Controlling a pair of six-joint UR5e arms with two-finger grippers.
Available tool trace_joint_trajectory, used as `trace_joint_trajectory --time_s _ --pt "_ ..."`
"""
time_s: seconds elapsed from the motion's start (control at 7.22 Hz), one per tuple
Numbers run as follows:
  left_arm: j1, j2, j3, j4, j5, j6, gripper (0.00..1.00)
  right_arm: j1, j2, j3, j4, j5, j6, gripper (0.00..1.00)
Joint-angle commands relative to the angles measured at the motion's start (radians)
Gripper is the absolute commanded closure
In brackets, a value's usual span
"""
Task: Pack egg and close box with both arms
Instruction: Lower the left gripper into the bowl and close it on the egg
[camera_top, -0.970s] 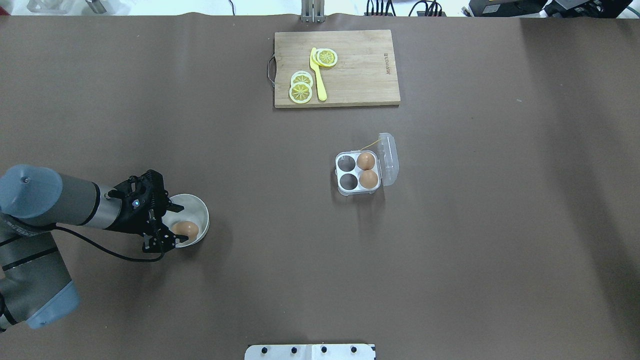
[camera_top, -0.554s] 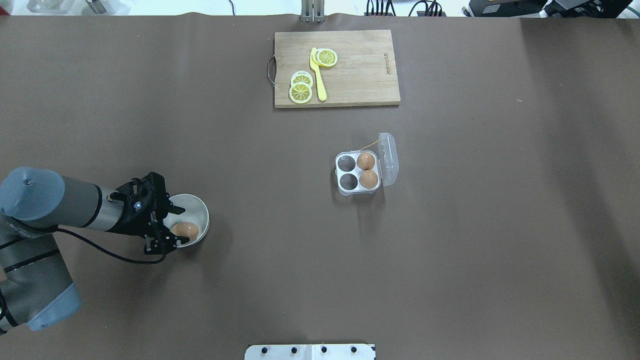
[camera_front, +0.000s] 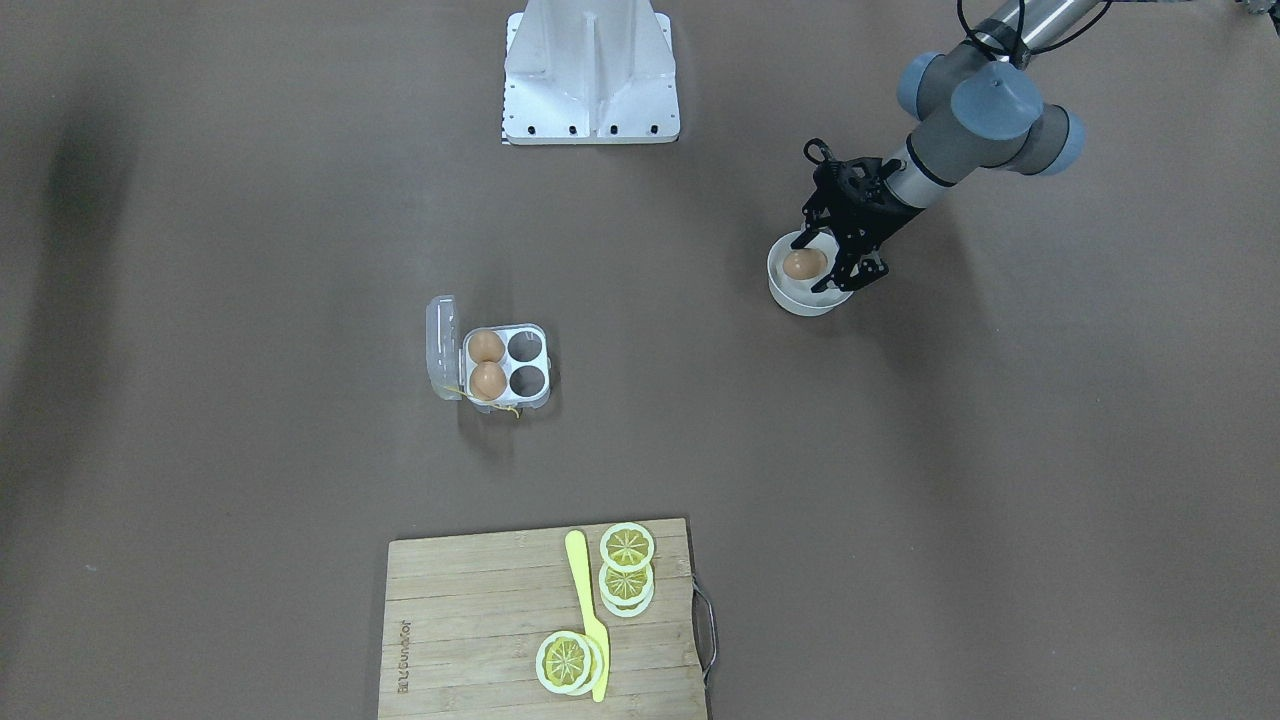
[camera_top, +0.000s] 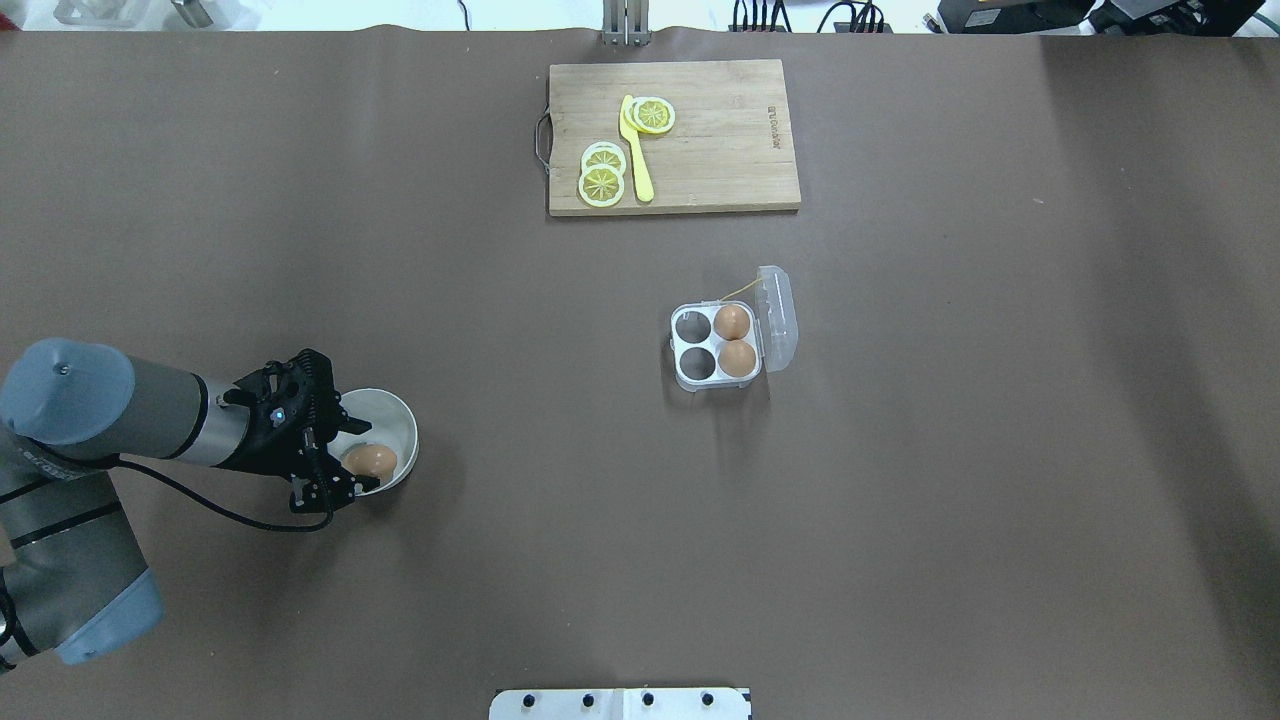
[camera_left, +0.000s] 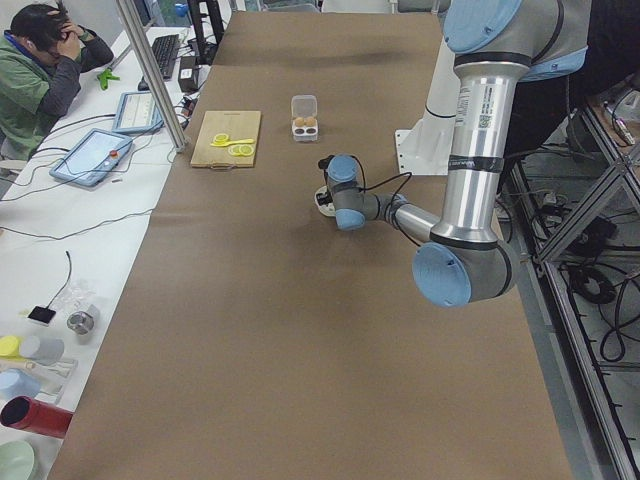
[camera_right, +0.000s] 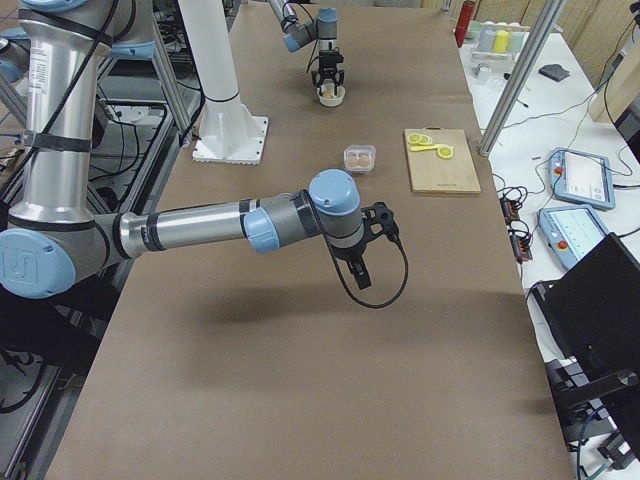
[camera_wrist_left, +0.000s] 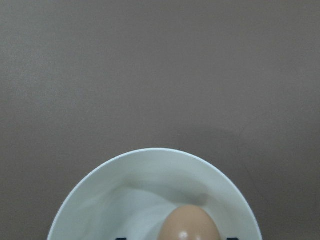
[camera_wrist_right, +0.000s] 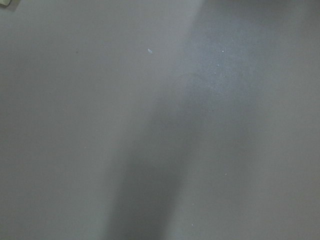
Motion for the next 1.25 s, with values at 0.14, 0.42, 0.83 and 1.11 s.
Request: trace_joint_trajectory --time_s 0.14,0.42,0.83,1.11 --pt "0.006 -0.006 0.001 0.000 0.001 0.000 0.38 0.000 0.000 -0.001 0.000 -0.002 0.000 0.00" --pt "0.005 -0.021 -0.001 0.000 0.001 -0.002 0.57 0.000 0.001 -0.003 0.000 -0.003 0.000 0.00" --pt "0.003 -0.029 -0.011 -0.001 0.000 -0.037 0.86 0.000 0.003 -0.003 0.000 -0.005 0.001 0.00" --pt "-0.019 -0.030 -0.047 -0.022 -0.002 -0.037 0.91 0.000 0.003 -0.003 0.000 -0.005 0.001 0.00"
